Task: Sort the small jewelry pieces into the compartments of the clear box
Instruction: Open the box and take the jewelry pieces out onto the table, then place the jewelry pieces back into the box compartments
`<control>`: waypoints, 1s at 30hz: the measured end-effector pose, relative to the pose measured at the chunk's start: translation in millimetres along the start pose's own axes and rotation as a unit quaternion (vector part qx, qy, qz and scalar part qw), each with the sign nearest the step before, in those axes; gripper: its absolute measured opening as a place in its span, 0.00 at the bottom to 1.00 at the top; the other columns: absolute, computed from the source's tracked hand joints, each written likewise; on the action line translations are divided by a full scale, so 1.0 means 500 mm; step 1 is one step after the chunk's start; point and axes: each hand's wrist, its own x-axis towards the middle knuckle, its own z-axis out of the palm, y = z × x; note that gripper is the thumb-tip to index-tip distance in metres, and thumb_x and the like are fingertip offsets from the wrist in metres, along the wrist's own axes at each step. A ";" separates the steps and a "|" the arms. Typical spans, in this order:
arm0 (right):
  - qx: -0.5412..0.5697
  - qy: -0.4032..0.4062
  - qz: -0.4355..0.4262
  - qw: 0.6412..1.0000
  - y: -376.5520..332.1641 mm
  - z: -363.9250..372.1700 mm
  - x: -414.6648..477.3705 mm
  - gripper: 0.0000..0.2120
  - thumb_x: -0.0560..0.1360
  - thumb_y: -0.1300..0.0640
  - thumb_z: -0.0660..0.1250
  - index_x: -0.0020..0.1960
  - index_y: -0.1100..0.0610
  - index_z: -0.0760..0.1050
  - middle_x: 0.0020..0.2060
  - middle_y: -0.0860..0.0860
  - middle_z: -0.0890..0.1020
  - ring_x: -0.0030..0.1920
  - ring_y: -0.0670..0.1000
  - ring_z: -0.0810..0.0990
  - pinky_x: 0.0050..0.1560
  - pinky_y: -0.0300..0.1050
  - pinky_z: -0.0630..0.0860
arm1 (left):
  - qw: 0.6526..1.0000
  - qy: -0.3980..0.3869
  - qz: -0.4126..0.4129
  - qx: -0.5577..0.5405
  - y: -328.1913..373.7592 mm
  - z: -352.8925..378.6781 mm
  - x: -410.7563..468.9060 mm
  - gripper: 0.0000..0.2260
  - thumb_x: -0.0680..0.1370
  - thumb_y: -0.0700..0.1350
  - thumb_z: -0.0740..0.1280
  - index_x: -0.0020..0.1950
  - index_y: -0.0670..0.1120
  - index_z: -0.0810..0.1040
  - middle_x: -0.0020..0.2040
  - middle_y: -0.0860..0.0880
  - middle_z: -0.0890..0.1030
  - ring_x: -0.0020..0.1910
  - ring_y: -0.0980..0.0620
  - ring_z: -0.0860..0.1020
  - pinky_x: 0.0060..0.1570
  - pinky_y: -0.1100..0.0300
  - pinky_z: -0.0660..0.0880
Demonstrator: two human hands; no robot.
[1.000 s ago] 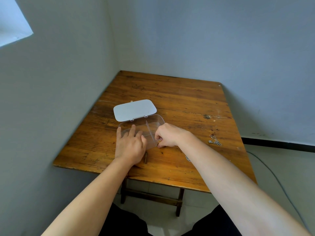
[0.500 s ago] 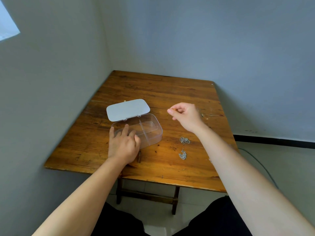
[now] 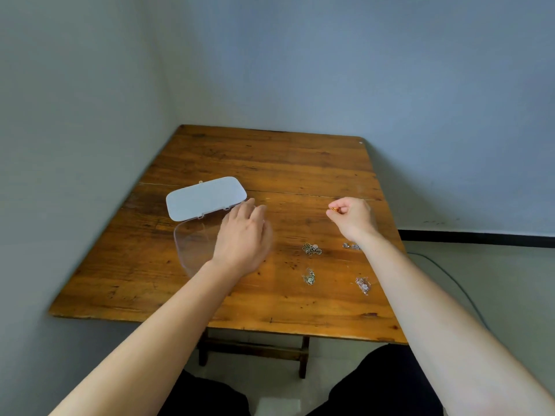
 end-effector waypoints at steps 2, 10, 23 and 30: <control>-0.014 0.003 0.005 1.000 0.011 -0.010 0.009 0.08 0.76 0.55 0.72 0.55 0.51 0.83 0.55 0.52 0.83 0.51 0.49 0.79 0.42 0.38 0.71 | 0.998 -0.023 0.061 -0.027 0.048 0.026 0.020 0.20 0.81 0.49 0.57 0.71 0.42 0.70 0.74 0.38 0.68 0.73 0.38 0.65 0.71 0.46 0.62; -0.088 -0.086 -0.058 0.991 0.049 -0.018 0.010 0.14 0.77 0.60 0.70 0.62 0.50 0.81 0.57 0.50 0.84 0.50 0.47 0.81 0.52 0.40 0.75 | 0.948 -0.188 0.114 0.230 0.089 0.132 0.054 0.23 0.81 0.51 0.53 0.75 0.46 0.63 0.76 0.42 0.64 0.74 0.43 0.64 0.72 0.45 0.55; -0.040 -0.035 -0.059 0.997 0.103 -0.075 -0.067 0.12 0.79 0.56 0.66 0.60 0.45 0.80 0.58 0.44 0.81 0.51 0.41 0.78 0.41 0.30 0.68 | 0.948 -0.205 0.104 0.218 0.089 0.130 0.050 0.24 0.83 0.51 0.49 0.79 0.47 0.57 0.80 0.43 0.58 0.77 0.44 0.59 0.72 0.45 0.57; -0.064 0.006 -0.012 0.998 0.185 -0.060 -0.158 0.19 0.78 0.52 0.67 0.69 0.51 0.74 0.62 0.49 0.75 0.55 0.46 0.77 0.50 0.39 0.70 | 0.979 -0.146 0.089 0.110 0.103 0.137 0.041 0.20 0.80 0.41 0.57 0.73 0.44 0.66 0.70 0.44 0.72 0.67 0.42 0.69 0.63 0.49 0.68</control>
